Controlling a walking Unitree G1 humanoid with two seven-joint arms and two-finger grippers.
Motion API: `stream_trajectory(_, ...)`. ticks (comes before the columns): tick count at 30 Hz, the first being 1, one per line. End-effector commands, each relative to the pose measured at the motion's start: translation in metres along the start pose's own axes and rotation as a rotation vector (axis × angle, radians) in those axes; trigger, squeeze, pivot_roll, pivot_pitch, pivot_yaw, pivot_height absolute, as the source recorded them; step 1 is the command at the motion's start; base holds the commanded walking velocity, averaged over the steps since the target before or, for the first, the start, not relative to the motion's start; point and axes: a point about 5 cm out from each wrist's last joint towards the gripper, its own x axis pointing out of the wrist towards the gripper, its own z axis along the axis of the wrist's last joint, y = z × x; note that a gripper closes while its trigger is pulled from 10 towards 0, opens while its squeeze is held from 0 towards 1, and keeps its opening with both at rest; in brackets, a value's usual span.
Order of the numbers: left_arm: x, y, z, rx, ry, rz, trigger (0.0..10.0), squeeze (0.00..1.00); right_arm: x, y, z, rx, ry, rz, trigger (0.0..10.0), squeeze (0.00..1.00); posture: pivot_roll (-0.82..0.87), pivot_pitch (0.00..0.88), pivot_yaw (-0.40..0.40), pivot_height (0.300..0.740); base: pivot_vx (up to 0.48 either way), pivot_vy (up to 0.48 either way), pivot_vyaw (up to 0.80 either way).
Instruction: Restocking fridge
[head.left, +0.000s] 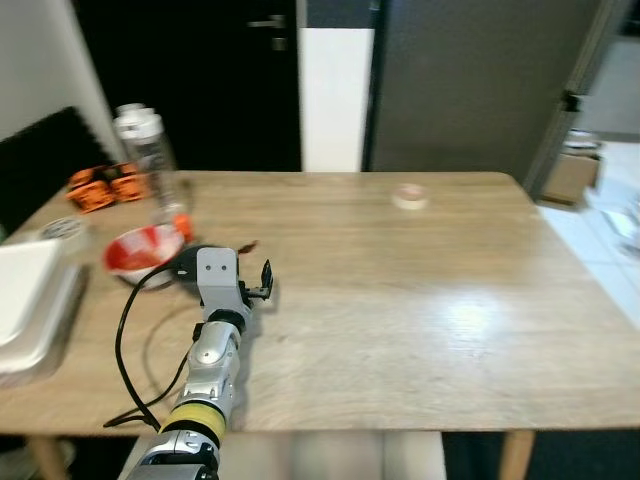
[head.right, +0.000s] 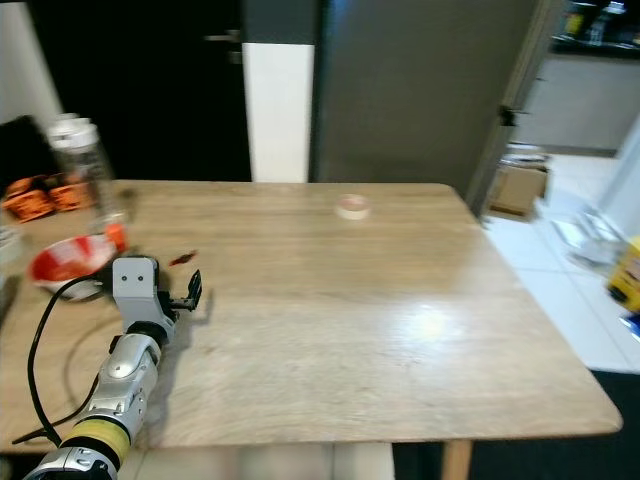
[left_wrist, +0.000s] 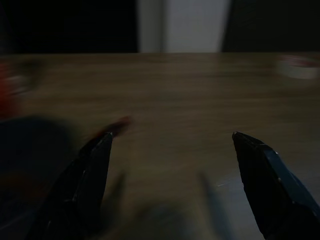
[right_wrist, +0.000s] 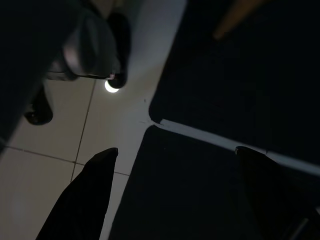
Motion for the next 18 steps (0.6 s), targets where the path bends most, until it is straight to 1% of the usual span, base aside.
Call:
stream_trajectory(1,0.0010,-0.0013,0.0005,0.012,-0.003,-0.006,10.0,0.00,-0.0004,-0.0017,-0.0004,0.002,-0.005,-0.004,10.0,0.00,-0.07,0.020,0.021,0.740,0.000,0.000,-0.77)
stream_trajectory(4,0.0010,-0.0015,0.0005,0.013,-0.003,-0.006,10.0,0.00,-0.0004,-0.0017,-0.0002,0.002,-0.007,-0.005,10.0,0.00,-0.07,0.020,0.021,0.740,0.000,0.000,-0.75)
stream_trajectory(18,0.0011,0.0014,0.0016,0.031,-0.014,0.029,10.0,0.00,-0.0005,-0.0017,0.0019,0.006,-0.029,0.000,10.0,0.00,-0.07,0.015,0.021,0.740,0.000,0.000,0.00)
